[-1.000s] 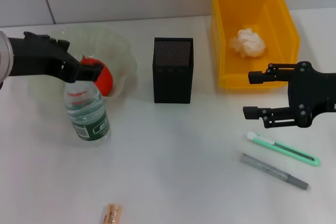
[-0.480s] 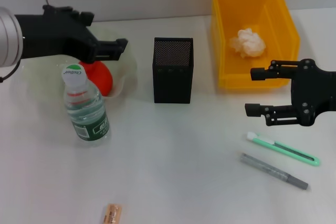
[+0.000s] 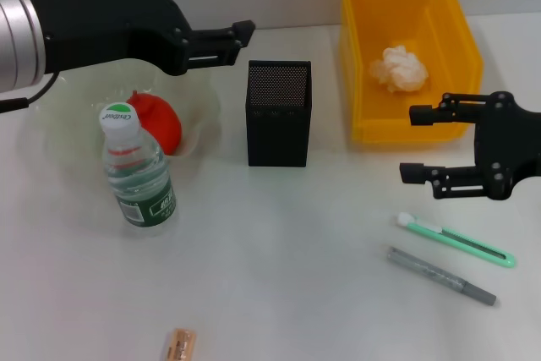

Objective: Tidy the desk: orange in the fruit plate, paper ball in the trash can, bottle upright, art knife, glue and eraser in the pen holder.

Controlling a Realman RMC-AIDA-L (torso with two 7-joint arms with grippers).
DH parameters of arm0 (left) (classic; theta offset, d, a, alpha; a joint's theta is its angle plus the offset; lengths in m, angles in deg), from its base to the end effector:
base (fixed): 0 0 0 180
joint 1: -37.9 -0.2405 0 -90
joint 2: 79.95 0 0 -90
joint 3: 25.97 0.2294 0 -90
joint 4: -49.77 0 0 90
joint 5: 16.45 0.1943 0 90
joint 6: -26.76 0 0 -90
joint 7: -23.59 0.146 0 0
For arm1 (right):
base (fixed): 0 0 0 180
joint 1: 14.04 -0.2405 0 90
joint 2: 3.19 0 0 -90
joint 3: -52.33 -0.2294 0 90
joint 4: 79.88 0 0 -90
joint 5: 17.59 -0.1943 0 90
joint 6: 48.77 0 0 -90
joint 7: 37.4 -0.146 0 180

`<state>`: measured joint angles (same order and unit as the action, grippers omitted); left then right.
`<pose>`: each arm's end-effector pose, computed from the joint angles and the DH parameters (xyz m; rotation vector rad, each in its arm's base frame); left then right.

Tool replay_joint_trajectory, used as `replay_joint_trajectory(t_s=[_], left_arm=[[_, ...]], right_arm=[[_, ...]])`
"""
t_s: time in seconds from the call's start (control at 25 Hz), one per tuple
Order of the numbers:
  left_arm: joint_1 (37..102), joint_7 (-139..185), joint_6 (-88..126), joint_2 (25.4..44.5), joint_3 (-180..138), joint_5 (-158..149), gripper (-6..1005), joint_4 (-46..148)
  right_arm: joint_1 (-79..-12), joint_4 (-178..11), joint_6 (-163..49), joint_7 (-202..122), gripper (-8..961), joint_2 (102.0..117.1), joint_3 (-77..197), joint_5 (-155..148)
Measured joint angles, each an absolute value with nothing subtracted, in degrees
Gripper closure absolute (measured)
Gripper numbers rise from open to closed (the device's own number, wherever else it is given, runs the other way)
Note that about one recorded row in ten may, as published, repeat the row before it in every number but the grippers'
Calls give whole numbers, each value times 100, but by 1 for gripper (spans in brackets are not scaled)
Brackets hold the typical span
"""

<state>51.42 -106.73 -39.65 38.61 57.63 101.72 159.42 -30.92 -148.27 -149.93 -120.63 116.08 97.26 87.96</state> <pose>-0.0698 0.2953 0.0654 -2.5146 -0.2622 -0.4431 0.2161 0.2712 0.0826 -2.7043 0.2580 0.6366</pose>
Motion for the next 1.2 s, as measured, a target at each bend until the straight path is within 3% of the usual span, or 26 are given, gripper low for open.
replay_joint_trajectory(t_s=[0.84,1.2], left_arm=[[4755,-8962,-4510,3852,6077,8352,186,15622],[4597,-8010,-4913,3861,6350,8051,186,14590]], right_arm=[[-3073,-14754,-14984,-12092,196,11600,9312,8647],[-3084,-14747,-14940,-12194,196,11583,9272,8727]])
